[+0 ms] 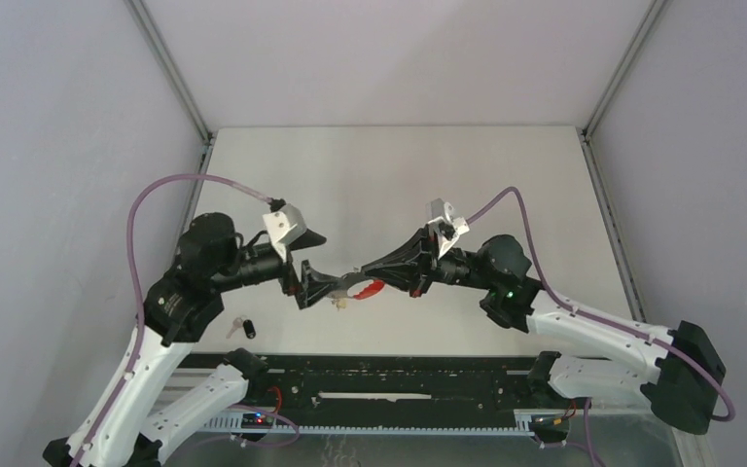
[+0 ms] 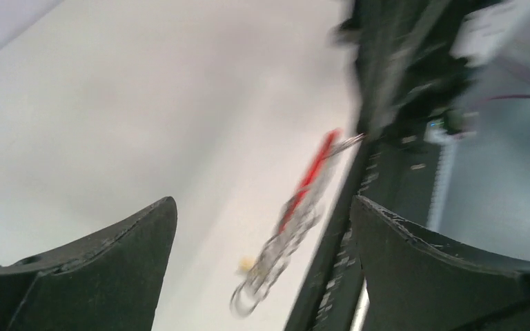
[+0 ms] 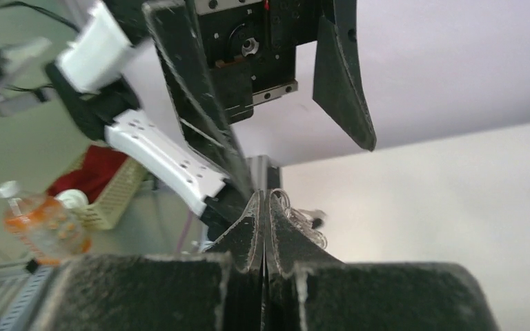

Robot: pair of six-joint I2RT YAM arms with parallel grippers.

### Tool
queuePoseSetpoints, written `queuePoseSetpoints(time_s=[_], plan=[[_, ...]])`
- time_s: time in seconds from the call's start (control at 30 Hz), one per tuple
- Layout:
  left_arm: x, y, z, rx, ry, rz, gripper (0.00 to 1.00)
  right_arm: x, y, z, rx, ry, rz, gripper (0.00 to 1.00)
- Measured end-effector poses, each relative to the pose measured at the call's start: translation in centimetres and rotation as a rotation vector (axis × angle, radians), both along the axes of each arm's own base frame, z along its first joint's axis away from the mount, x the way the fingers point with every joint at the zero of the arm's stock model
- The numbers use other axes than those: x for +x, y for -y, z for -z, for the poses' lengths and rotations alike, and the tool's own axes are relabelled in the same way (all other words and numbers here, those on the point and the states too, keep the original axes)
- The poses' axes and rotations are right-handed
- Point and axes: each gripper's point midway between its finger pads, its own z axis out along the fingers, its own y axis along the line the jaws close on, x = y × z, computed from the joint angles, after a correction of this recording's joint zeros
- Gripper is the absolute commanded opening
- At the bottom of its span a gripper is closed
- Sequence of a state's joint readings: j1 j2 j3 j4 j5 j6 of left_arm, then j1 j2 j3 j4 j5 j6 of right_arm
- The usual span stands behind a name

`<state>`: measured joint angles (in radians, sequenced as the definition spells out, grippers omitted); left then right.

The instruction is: Put the keys on the keyring

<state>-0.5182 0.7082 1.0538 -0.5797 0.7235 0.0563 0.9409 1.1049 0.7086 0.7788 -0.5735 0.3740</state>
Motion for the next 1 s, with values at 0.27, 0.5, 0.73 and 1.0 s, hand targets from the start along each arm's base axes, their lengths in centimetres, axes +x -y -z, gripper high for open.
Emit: queuePoseSetpoints(time_s=[0.27,0.5,0.73,1.0], plan=[[9.5,-9.2,8.7,0.45,-0.073,-0.539,1.0,5.6,2.2,5.9,-0.206,-0.047,0.272,0.0],[12.9,-17.4,11.0,0.566,-0.121,-0.86,1.0,11.3,3.6,13.2,-0.389,-0.15,0.44,0.0],[14.8,-22.8,17.0,0.57,-0.198,-1.045,1.0,16.0,5.0,19.6,-0.509,-0.264,0.566,0.43],[16.6,-22.5,20.3,0.509,-0.192,-1.054,1.0,18.0,6.5,20.9,-0.528,-0.31,0.683,1.0]])
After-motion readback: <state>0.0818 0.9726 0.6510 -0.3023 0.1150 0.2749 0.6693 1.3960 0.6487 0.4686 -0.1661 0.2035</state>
